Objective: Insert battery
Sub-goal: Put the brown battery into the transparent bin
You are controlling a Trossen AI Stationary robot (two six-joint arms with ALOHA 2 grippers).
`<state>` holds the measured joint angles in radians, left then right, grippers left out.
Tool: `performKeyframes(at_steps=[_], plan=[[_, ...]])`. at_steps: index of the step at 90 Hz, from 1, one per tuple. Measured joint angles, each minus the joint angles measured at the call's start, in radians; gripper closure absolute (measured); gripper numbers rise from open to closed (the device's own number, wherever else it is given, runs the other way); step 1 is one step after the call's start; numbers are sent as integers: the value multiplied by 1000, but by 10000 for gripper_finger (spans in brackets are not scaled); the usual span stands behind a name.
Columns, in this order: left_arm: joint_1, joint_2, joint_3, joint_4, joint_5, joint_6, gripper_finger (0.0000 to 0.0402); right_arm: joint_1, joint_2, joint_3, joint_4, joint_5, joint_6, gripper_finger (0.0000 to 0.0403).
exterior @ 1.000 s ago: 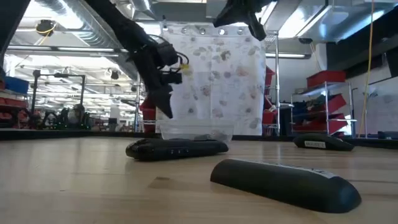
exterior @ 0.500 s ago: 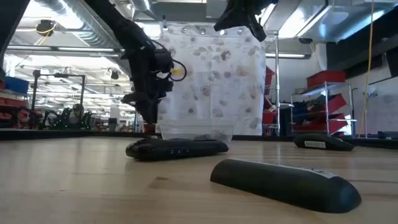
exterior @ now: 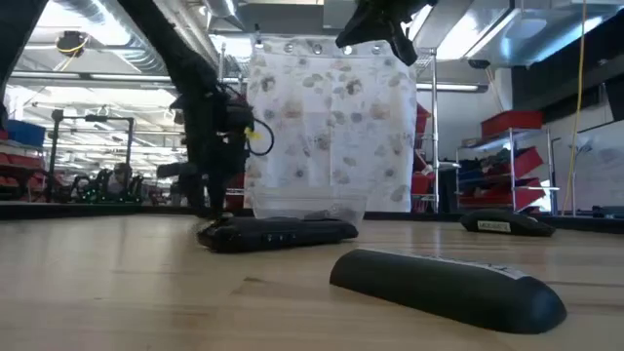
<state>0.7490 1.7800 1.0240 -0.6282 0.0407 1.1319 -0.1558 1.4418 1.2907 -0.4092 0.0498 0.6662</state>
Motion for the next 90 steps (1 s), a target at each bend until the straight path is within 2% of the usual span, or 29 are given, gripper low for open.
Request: performKeyframes(at_steps=[15,30,43,49,59,76,90], plan=[[-63,-4,-50,1,3,-121,269,0,0,0,-21,-8,-18,402],[-117,-3,-54,-7,3,-391,330,0,0,0,-20,-8,-46,402],[-127,-2,-54,-6,15,-658,350,-2,0,0,-20,0,-74,402],[-119,-2,-54,-7,24,-750,349,-2,0,0,-19,2,-87,402],[-98,-17,-55,-27,61,-819,333,-2,0,0,-15,2,-99,402],[-45,-76,-64,-127,138,-937,285,-2,0,0,-16,2,-127,402],[-23,-114,-63,-110,168,-973,242,-2,0,0,-17,3,-152,402]])
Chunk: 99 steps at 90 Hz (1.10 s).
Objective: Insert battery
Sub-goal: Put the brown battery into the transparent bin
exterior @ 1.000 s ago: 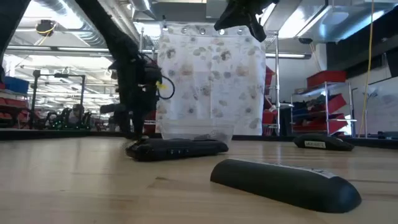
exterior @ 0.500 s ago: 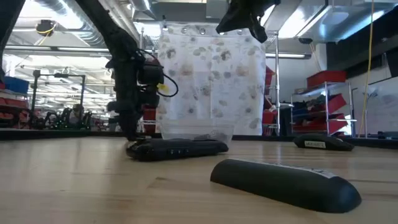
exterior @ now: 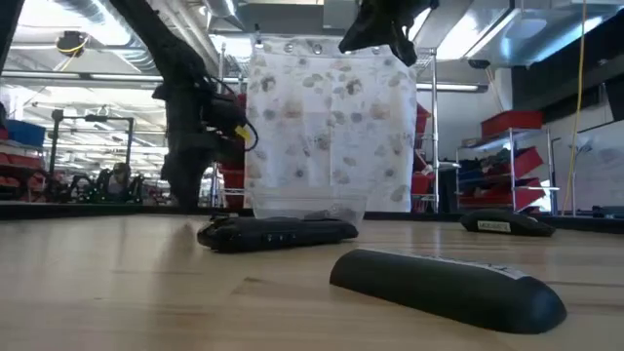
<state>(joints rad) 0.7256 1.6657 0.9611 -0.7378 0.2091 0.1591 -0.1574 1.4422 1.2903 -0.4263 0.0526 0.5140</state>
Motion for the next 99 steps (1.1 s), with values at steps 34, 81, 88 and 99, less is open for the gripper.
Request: performKeyframes(at_steps=[34,81,88,99], plan=[[-103,87,-7,252,-174,-32,220,0,0,0,-31,7,-7,402],[-212,61,42,11,-330,-209,380,0,0,0,-47,24,-63,402],[-223,-3,71,-11,-323,-235,380,0,0,0,-47,26,-82,402],[-251,-114,107,-37,-271,-226,380,-2,-6,-1,-53,26,-104,402]])
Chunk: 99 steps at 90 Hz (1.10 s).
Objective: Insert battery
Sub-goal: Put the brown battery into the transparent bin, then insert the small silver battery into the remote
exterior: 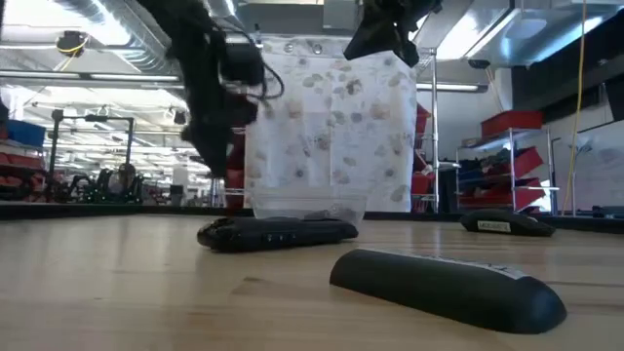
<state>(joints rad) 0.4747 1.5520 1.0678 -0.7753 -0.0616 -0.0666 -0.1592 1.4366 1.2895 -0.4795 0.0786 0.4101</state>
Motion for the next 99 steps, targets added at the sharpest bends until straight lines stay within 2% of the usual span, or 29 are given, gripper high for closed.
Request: performKeyframes(at_steps=[15,25,31,40,56,70,83,89,99], plan=[[-61,-82,9,114,155,20,380,-28,-42,0,4,9,-41,402],[-129,-59,9,237,181,78,380,-53,-67,1,22,10,-78,402],[-172,-31,9,320,165,135,380,-75,-76,1,19,9,-86,402],[-221,20,9,415,78,207,377,-99,-78,0,19,7,-94,402],[-255,87,9,496,-69,257,308,-95,-78,0,7,-26,-103,402],[-239,94,9,477,-85,203,251,-97,-78,0,-19,-51,-109,402],[-226,53,9,419,-81,83,222,-97,-78,0,-28,-50,-160,402],[-229,21,9,375,-46,-19,216,-97,-78,0,-27,-55,-191,402],[-247,-20,11,320,71,-223,215,-97,-60,0,-26,-72,-264,402]])
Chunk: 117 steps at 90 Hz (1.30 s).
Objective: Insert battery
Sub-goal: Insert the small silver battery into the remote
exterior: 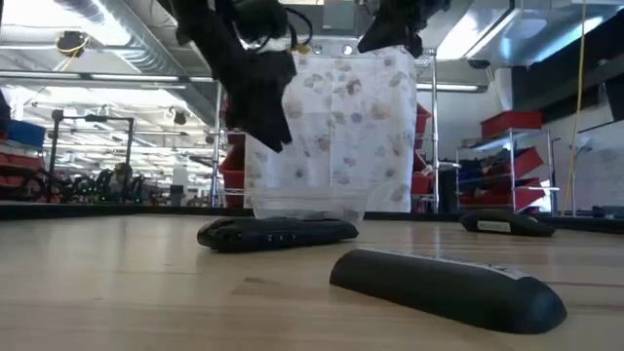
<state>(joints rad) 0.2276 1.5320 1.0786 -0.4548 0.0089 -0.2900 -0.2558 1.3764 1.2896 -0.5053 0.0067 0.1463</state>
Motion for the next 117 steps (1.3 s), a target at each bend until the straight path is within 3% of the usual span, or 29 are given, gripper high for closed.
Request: performKeyframes(at_steps=[8,14,26,35,60,83,90,96,108,117], plan=[[-36,-5,0,-34,72,-122,220,0,26,0,9,-19,-56,402],[-78,-5,0,-77,87,-180,224,0,50,0,16,-94,-128,402],[-198,-4,0,-205,-80,-404,234,18,113,0,22,-333,-285,402],[-295,-4,0,-254,-125,-597,243,54,163,-1,39,-428,-366,402],[-534,-22,0,-301,-170,-1017,259,108,287,-1,92,-542,-416,402],[-689,-74,0,-319,-270,-1183,261,149,381,-1,-5,-572,-497,402],[-740,-83,0,-316,-303,-1214,261,196,409,-1,-42,-534,-539,402],[-791,-83,0,-315,-331,-1237,261,240,435,-1,-68,-424,-520,402],[-907,-83,0,-319,-410,-1289,261,305,494,-1,-69,-157,-306,402],[-991,-83,0,-332,-510,-1347,261,318,539,-1,-53,-58,-151,402]])
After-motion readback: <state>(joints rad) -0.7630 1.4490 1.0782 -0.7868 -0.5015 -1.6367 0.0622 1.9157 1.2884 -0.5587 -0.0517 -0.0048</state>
